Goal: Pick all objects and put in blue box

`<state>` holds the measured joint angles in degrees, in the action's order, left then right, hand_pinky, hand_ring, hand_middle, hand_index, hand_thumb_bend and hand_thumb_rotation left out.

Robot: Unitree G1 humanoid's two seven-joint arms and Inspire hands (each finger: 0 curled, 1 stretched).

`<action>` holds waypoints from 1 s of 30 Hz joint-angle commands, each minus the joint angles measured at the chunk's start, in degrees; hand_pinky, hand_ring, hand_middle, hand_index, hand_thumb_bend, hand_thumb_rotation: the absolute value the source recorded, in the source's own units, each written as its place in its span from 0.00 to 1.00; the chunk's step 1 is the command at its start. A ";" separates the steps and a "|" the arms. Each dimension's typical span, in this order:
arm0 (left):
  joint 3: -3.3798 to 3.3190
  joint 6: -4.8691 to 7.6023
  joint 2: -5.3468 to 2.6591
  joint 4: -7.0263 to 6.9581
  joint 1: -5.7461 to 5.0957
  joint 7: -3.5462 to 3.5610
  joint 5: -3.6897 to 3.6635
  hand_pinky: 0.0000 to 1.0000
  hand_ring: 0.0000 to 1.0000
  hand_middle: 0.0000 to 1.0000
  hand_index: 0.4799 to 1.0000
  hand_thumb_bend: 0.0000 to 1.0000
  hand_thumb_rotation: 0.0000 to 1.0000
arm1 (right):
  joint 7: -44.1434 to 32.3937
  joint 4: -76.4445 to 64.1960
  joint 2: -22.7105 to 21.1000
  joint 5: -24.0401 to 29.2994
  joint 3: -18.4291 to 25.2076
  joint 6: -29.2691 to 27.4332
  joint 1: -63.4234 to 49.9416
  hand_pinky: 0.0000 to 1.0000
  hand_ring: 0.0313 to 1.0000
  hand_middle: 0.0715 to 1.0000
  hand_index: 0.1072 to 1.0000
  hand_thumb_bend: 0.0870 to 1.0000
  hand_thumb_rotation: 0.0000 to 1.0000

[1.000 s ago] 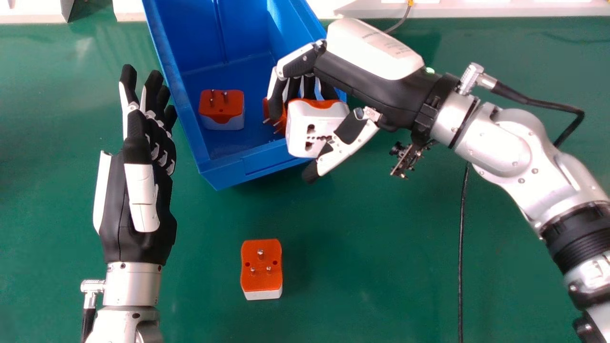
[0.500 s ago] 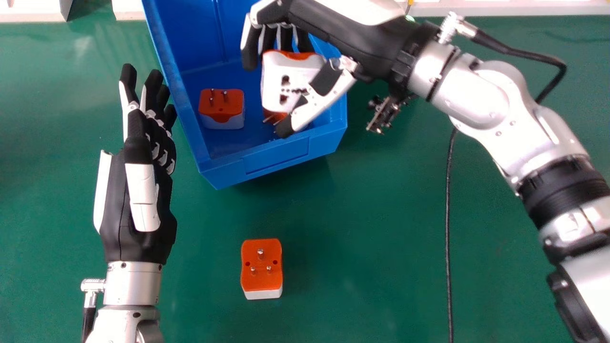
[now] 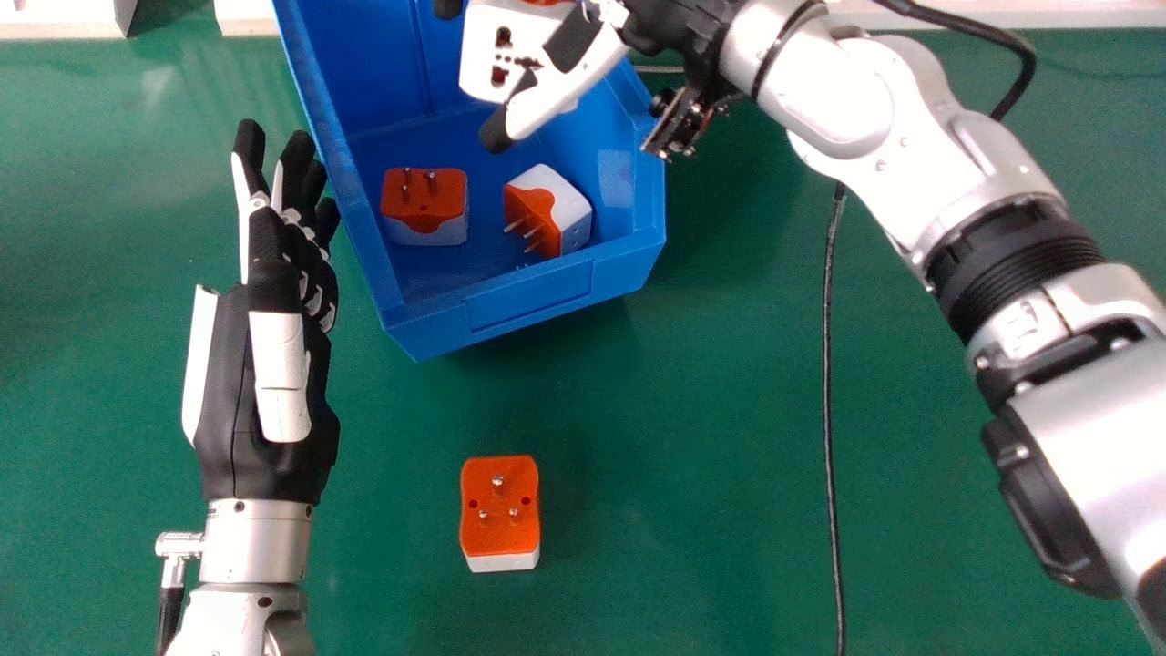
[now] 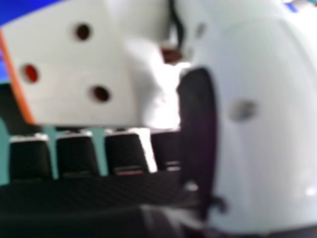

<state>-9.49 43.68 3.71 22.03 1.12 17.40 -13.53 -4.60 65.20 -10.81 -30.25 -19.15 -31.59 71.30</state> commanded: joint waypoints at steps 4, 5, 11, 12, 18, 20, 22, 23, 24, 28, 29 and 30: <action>0.64 0.99 -0.02 -1.17 -0.12 -0.12 0.91 1.00 1.00 1.00 1.00 0.86 1.00 | 4.23 3.02 1.16 -0.68 -0.24 1.45 6.10 0.35 0.38 0.43 0.45 0.47 0.00; 0.68 0.94 -0.05 -1.31 -0.16 -0.21 0.96 1.00 1.00 1.00 1.00 0.86 1.00 | 4.80 3.64 1.43 -0.93 -0.37 1.82 6.52 0.35 0.38 0.44 0.45 0.47 0.00; 0.83 0.97 -0.07 -1.20 0.08 -0.51 1.08 1.00 1.00 1.00 1.00 0.86 1.00 | 8.31 6.17 3.50 -3.30 -2.47 4.14 8.36 0.35 0.39 0.44 0.45 0.47 0.00; 0.86 0.97 -0.10 -1.23 0.12 -0.55 1.07 1.00 1.00 1.00 1.00 0.86 1.00 | 8.90 6.54 3.93 -3.75 -2.89 4.52 8.56 0.35 0.39 0.44 0.45 0.47 0.00; 1.01 1.15 -0.09 -1.30 0.16 -0.60 0.85 1.00 1.00 1.00 1.00 0.86 1.00 | 11.01 8.20 5.96 -5.92 -4.96 5.75 9.10 0.35 0.38 0.45 0.45 0.47 0.00; 1.04 1.18 -0.12 -1.37 0.17 -0.65 0.86 1.00 1.00 1.00 1.00 0.86 1.00 | 11.19 8.74 6.67 -6.73 -5.64 6.60 9.25 0.35 0.37 0.44 0.46 0.47 0.00; 1.02 1.30 -0.13 -1.11 0.29 -0.57 0.74 1.00 1.00 1.00 1.00 0.86 1.00 | 11.31 9.20 7.61 -7.36 -6.54 7.65 9.42 0.34 0.37 0.44 0.46 0.47 0.00; 1.02 1.36 -0.14 -1.01 0.32 -0.51 0.67 1.00 1.00 1.00 1.00 0.86 1.00 | 11.34 9.37 8.10 -7.59 -6.90 8.13 9.46 0.34 0.37 0.44 0.47 0.47 0.00; 1.04 1.41 -0.18 -0.99 0.32 -0.51 0.66 1.00 1.00 1.00 1.00 0.86 1.00 | 11.63 9.49 8.58 -8.03 -7.31 8.54 9.44 0.34 0.37 0.44 0.47 0.47 0.00; 1.12 1.42 -0.27 -1.07 0.25 -0.53 0.68 1.00 1.00 1.00 1.00 0.86 1.00 | 12.12 9.71 9.66 -8.62 -8.01 8.95 9.04 0.35 0.37 0.43 0.47 0.47 0.00; 1.14 1.42 -0.29 -1.07 0.25 -0.51 0.64 1.00 1.00 1.00 1.00 0.86 1.00 | 11.72 9.82 9.95 -8.43 -7.97 8.95 8.87 0.34 0.37 0.42 0.47 0.47 0.00; 1.16 1.42 -0.30 -1.11 0.22 -0.51 0.63 1.00 1.00 1.00 1.00 0.86 1.00 | 11.26 9.95 10.22 -8.19 -7.89 8.93 8.64 0.34 0.37 0.42 0.47 0.47 0.00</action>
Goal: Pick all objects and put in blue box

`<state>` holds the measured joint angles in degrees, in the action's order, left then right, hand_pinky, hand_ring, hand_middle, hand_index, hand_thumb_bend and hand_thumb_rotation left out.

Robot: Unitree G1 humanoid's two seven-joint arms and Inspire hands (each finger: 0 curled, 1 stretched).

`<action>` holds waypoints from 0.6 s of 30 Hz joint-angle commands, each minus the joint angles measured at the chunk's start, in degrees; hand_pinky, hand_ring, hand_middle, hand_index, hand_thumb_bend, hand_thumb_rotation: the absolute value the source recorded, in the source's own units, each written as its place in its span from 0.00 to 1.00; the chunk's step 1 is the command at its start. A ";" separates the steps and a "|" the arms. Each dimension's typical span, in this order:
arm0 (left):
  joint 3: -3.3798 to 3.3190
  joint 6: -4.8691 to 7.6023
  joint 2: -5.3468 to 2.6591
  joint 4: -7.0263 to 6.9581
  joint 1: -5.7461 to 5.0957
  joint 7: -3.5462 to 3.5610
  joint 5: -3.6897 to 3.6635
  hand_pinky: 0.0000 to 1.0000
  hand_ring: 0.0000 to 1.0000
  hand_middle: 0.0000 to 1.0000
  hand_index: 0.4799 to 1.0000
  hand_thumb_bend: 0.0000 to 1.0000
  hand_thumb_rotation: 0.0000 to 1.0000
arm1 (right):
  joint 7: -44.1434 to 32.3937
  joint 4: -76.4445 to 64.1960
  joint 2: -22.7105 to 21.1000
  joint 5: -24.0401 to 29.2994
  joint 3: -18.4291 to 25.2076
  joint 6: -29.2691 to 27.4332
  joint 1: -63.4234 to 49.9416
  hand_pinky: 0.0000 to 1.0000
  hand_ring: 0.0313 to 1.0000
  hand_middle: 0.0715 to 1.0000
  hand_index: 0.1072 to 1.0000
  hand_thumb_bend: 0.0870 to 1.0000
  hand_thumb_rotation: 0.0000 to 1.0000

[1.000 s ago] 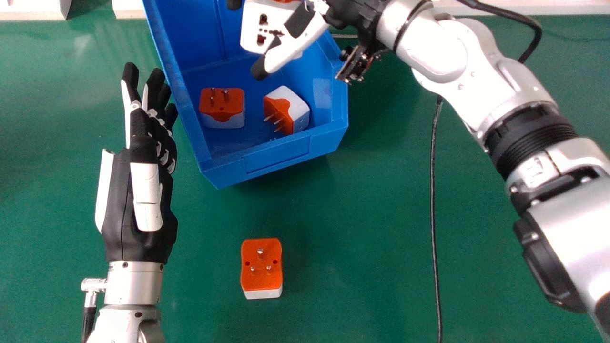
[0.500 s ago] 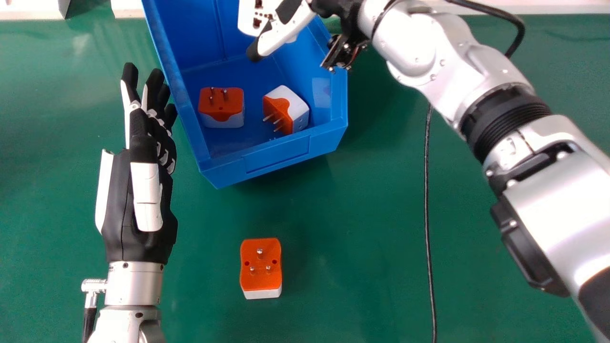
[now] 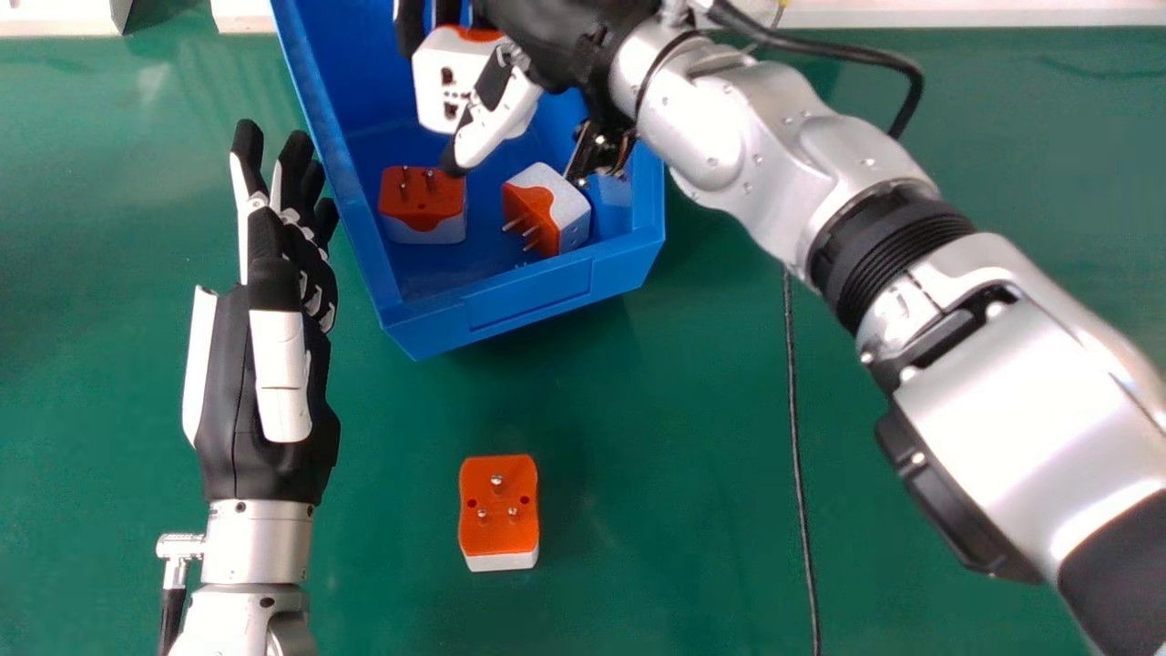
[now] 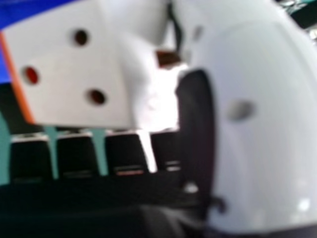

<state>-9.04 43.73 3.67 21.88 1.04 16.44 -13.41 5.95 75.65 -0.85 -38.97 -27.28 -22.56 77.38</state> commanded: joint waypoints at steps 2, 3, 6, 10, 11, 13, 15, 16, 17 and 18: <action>0.72 1.35 -0.22 -1.14 0.12 0.50 0.42 1.00 1.00 1.00 1.00 0.86 1.00 | -0.59 -0.19 0.87 1.04 0.51 0.44 2.26 0.35 0.38 0.42 0.47 0.47 0.00; 0.73 1.35 -0.19 -1.21 0.02 0.54 0.36 1.00 1.00 1.00 1.00 0.86 1.00 | -1.26 -0.07 1.10 1.30 0.67 0.81 2.18 0.35 0.38 0.42 0.47 0.47 0.00; 0.70 1.44 -0.04 -1.15 -0.13 0.66 0.20 1.00 1.00 1.00 1.00 0.86 1.00 | -1.88 -0.14 1.15 1.43 0.77 0.97 1.95 0.37 0.39 0.43 0.46 0.47 0.00; 0.62 1.47 0.07 -0.93 -0.05 0.56 0.24 1.00 1.00 1.00 1.00 0.86 1.00 | -2.20 -0.18 0.92 0.92 0.33 1.20 1.99 0.38 0.39 0.43 0.46 0.47 0.00; 0.64 1.51 0.04 -0.87 -0.04 0.53 0.30 1.00 1.00 1.00 1.00 0.86 1.00 | -2.41 -0.17 0.93 0.81 0.21 1.37 1.96 0.40 0.39 0.44 0.46 0.47 0.00; 0.65 1.58 0.02 -0.66 0.00 0.54 0.35 1.00 1.00 1.00 1.00 0.86 1.00 | -3.01 -0.21 0.89 0.75 0.07 1.50 1.75 0.42 0.43 0.48 0.46 0.47 0.03; 0.66 1.57 0.02 -0.57 0.01 0.51 0.39 1.00 1.00 1.00 1.00 0.86 1.00 | -3.54 -0.21 0.84 0.54 -0.22 1.65 1.50 0.46 0.49 0.53 0.48 0.56 0.05; 0.64 1.54 0.05 -0.60 -0.02 0.51 0.38 1.00 1.00 1.00 1.00 0.86 1.00 | -3.88 -0.17 0.83 0.56 -0.25 1.83 1.47 0.46 0.49 0.53 0.48 0.56 0.05; 0.61 1.50 0.11 -0.64 -0.06 0.55 0.30 1.00 1.00 1.00 1.00 0.86 1.00 | -4.23 -0.15 0.83 0.69 -0.18 1.98 1.49 0.48 0.51 0.55 0.51 0.63 0.06; 0.57 1.45 0.20 -0.67 -0.08 0.64 0.18 1.00 1.00 1.00 1.00 0.86 1.00 | -4.55 -0.15 0.81 0.85 -0.07 2.09 1.55 0.49 0.53 0.57 0.54 0.69 0.06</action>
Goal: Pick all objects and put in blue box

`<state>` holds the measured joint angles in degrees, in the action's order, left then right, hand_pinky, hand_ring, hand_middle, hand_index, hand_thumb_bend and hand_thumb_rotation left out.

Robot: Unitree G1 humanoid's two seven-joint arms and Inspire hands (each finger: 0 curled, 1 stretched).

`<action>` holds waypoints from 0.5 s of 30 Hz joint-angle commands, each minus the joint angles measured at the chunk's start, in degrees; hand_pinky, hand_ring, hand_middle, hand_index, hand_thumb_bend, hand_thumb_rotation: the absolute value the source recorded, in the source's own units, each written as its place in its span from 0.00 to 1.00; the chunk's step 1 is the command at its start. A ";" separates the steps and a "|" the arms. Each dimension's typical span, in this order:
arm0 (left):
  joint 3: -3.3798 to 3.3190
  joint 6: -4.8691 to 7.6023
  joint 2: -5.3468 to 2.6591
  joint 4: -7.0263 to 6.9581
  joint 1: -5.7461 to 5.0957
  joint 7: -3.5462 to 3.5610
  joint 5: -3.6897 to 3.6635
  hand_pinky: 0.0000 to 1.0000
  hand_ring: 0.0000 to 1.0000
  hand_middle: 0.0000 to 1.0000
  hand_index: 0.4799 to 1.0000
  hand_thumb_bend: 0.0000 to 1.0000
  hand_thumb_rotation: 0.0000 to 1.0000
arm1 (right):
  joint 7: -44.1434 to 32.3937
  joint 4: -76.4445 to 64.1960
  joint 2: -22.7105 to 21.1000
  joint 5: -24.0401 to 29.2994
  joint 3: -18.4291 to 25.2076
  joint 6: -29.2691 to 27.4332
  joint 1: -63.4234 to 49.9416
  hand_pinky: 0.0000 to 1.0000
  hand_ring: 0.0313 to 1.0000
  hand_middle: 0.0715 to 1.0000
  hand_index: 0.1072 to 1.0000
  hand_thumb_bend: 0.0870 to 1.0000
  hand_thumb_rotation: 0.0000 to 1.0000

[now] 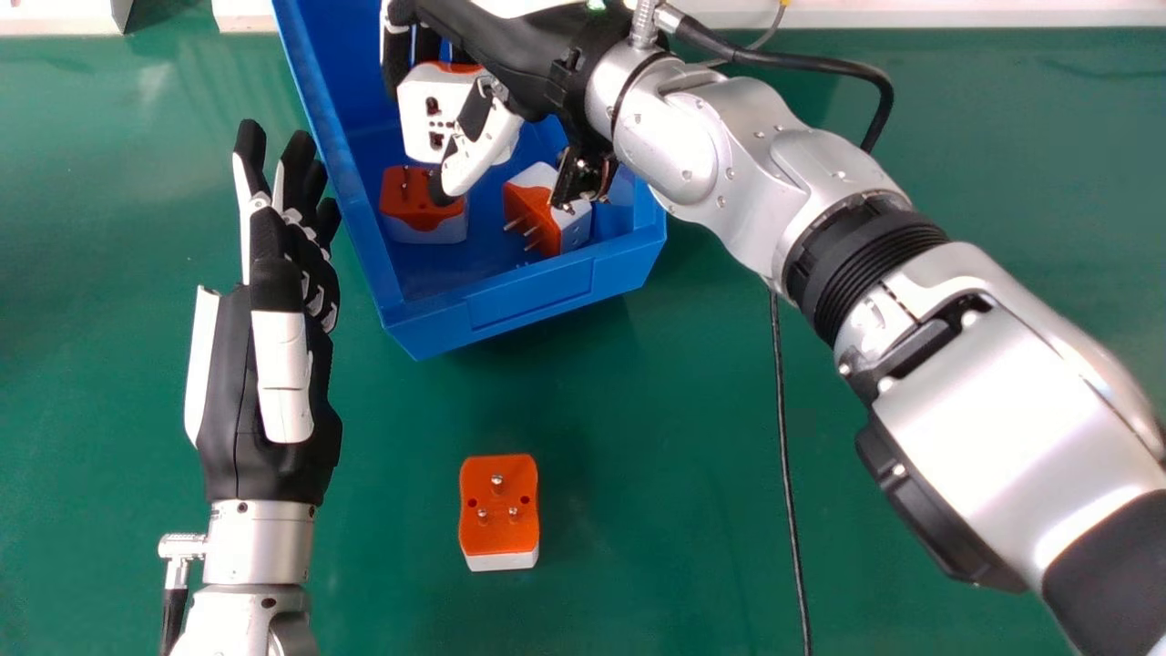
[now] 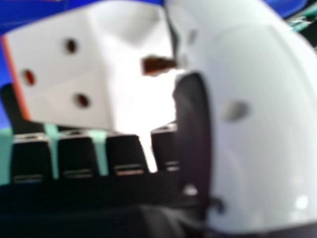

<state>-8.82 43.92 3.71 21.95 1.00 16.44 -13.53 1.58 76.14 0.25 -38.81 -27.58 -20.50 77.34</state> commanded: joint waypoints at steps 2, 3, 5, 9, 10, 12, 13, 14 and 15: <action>0.28 1.17 0.29 -0.73 -0.03 0.72 0.18 1.00 1.00 1.00 1.00 0.86 1.00 | -0.99 -0.73 -0.35 1.11 0.59 0.25 1.76 0.51 0.57 0.60 0.57 0.77 0.07; 0.31 1.14 0.27 -0.73 -0.02 0.70 0.20 1.00 1.00 1.00 1.00 0.86 1.00 | -1.09 -0.81 -0.40 1.15 0.64 0.33 1.83 0.52 0.58 0.61 0.58 0.80 0.07; 0.37 1.13 0.21 -0.71 0.00 0.67 0.25 1.00 1.00 1.00 1.00 0.86 1.00 | -1.11 -0.92 -0.47 1.09 0.62 0.41 1.89 0.53 0.59 0.63 0.60 0.85 0.07; 0.44 1.07 0.25 -0.41 0.20 0.83 0.24 1.00 1.00 1.00 1.00 0.86 1.00 | -0.50 -1.13 -0.77 0.86 0.44 -0.22 1.60 0.54 0.61 0.65 0.62 0.90 0.08; 0.44 1.05 0.28 -0.44 0.19 0.83 0.25 1.00 1.00 1.00 1.00 0.86 1.00 | -0.49 -1.18 -0.84 0.93 0.48 -0.49 1.45 0.54 0.61 0.65 0.63 0.90 0.08; 0.37 1.04 0.36 -0.51 0.15 0.86 0.21 1.00 1.00 1.00 1.00 0.86 1.00 | -0.63 -1.29 -1.04 0.97 0.46 -1.16 1.21 0.54 0.62 0.66 0.64 0.91 0.08; 0.34 1.03 0.40 -0.52 0.14 0.88 0.18 1.00 1.00 1.00 1.00 0.86 1.00 | -0.74 -1.31 -1.10 1.01 0.47 -1.36 1.17 0.55 0.63 0.66 0.66 0.92 0.08; 0.33 0.99 0.42 -0.65 0.08 0.89 0.16 1.00 1.00 1.00 1.00 0.86 1.00 | -0.97 -1.34 -1.23 1.14 0.58 -1.71 1.14 0.55 0.64 0.67 0.67 0.92 0.09; 0.32 0.97 0.43 -0.71 0.05 0.89 0.16 1.00 1.00 1.00 1.00 0.86 1.00 | -1.14 -1.38 -1.34 1.27 0.68 -1.99 1.14 0.56 0.64 0.68 0.68 0.93 0.09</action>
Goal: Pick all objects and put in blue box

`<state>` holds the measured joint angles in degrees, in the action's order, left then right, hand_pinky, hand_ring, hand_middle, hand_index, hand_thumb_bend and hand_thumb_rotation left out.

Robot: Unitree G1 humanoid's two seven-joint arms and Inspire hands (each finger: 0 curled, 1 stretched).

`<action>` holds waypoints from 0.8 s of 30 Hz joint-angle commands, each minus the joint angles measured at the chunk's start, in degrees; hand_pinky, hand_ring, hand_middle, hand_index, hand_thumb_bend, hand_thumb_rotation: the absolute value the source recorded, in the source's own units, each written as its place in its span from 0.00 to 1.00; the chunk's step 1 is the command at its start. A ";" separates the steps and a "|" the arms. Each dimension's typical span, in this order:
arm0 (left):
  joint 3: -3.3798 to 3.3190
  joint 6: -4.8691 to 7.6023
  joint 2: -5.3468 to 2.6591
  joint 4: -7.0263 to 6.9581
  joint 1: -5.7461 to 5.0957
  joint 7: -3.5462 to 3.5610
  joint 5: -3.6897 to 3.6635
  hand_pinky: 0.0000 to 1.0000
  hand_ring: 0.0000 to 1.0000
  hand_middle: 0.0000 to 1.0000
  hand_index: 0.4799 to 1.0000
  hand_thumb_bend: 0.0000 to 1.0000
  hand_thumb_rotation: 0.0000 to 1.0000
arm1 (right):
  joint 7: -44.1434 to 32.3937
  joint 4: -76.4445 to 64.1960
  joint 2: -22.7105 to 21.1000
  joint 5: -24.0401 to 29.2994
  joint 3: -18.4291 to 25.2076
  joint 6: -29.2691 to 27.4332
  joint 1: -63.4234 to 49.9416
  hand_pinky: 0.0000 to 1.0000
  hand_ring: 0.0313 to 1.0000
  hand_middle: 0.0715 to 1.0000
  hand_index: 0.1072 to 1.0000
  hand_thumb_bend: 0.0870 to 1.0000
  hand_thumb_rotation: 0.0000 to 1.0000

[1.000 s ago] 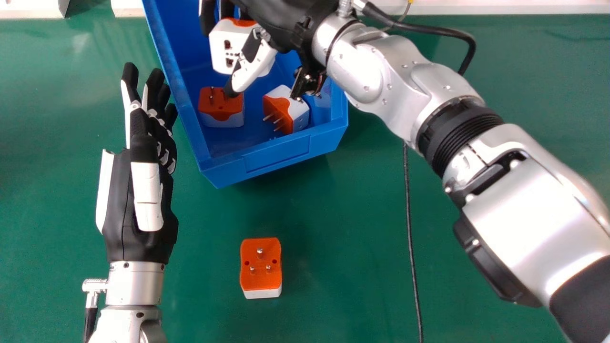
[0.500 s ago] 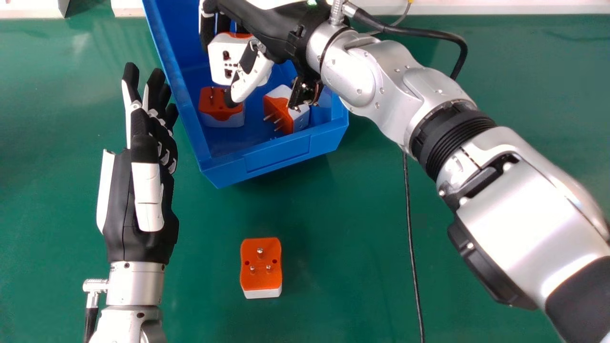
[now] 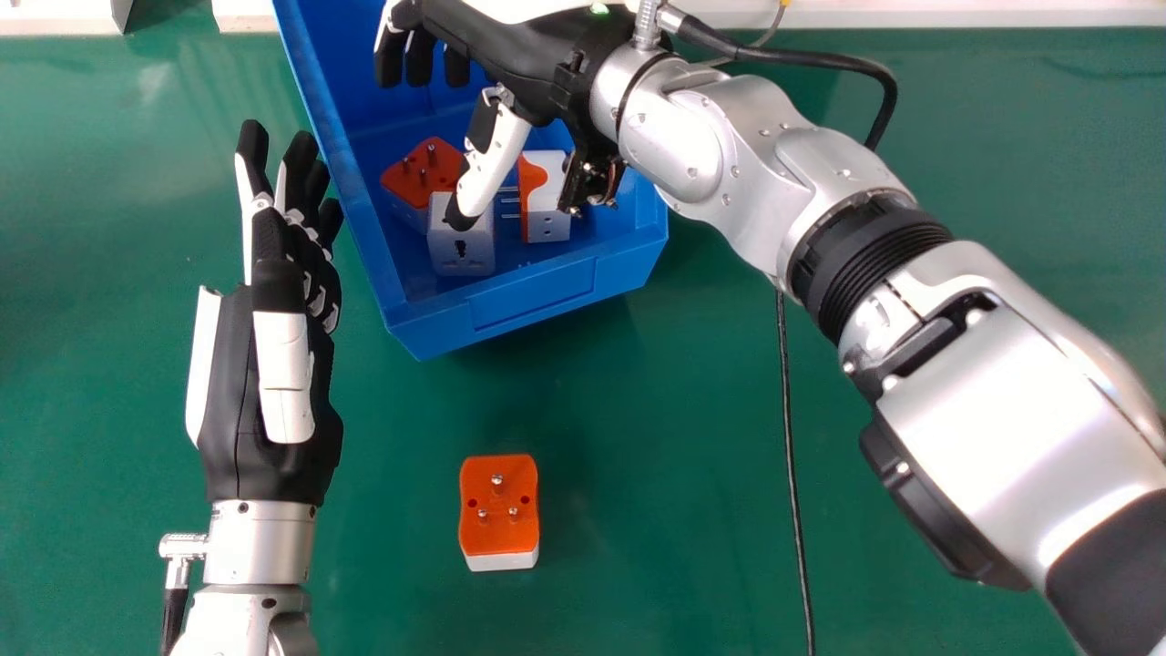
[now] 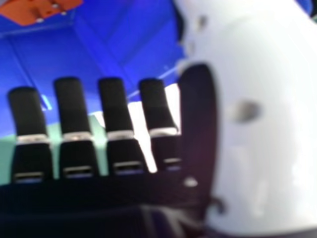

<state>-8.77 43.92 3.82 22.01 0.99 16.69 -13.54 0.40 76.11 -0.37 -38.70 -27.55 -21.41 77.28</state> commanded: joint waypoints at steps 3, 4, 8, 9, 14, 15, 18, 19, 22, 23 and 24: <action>0.27 1.04 0.30 -0.56 0.15 0.59 0.32 1.00 1.00 1.00 1.00 0.86 1.00 | -0.58 -1.72 -0.96 1.83 1.24 -1.46 1.38 0.58 0.66 0.70 0.70 0.94 0.11; 0.29 1.08 0.30 -0.45 0.19 0.64 0.31 1.00 1.00 1.00 1.00 0.86 1.00 | -0.80 -1.99 -1.18 2.26 1.66 -1.86 1.31 0.58 0.66 0.70 0.70 0.94 0.11; 0.29 1.10 0.34 -0.42 0.18 0.84 0.17 1.00 1.00 1.00 1.00 0.86 1.00 | -1.95 -3.73 -3.04 4.79 3.72 -5.48 -0.33 0.62 0.70 0.73 0.72 0.95 0.12; 0.30 1.02 0.36 -0.57 0.14 0.89 0.11 1.00 1.00 1.00 1.00 0.86 1.00 | -2.32 -4.21 -3.52 5.57 4.33 -6.49 -1.03 0.63 0.70 0.73 0.72 0.95 0.12; 0.32 0.74 0.32 -0.73 0.15 0.93 0.07 1.00 1.00 1.00 1.00 0.86 1.00 | -4.31 -6.16 -5.89 9.46 7.32 -10.26 -4.25 0.58 0.65 0.69 0.72 0.95 0.12; 0.32 0.70 0.30 -0.72 0.16 0.89 0.11 1.00 1.00 1.00 1.00 0.86 1.00 | -4.64 -6.41 -6.13 9.91 7.67 -10.58 -4.57 0.57 0.64 0.69 0.72 0.95 0.12; 0.37 0.43 0.20 -0.88 0.18 0.61 0.35 1.00 1.00 1.00 1.00 0.86 1.00 | -5.52 -7.66 -7.62 11.70 9.03 -12.73 -6.79 0.54 0.63 0.68 0.71 0.95 0.13; 0.39 0.30 0.17 -1.02 0.16 0.53 0.40 1.00 1.00 1.00 1.00 0.86 1.00 | -5.62 -8.18 -8.07 12.03 9.32 -13.31 -7.64 0.53 0.62 0.68 0.71 0.95 0.13; 0.46 0.18 0.15 -1.17 0.13 0.50 0.35 1.00 1.00 1.00 1.00 0.86 1.00 | -5.76 -9.80 -9.03 12.60 9.78 -14.41 -9.50 0.51 0.61 0.68 0.71 0.95 0.13; 0.51 0.15 0.14 -1.22 0.09 0.56 0.30 1.00 1.00 1.00 1.00 0.86 1.00 | -5.92 -10.40 -9.39 12.88 9.98 -14.86 -10.13 0.50 0.61 0.67 0.71 0.95 0.13; 0.60 0.10 0.12 -1.34 0.02 0.65 0.25 1.00 1.00 1.00 1.00 0.86 1.00 | -6.02 -11.15 -9.87 13.23 10.25 -15.65 -11.06 0.49 0.60 0.67 0.71 0.95 0.13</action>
<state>-8.75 43.71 3.84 21.94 0.98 16.86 -13.58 -5.54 67.44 -9.34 -27.37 -18.46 -35.01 66.26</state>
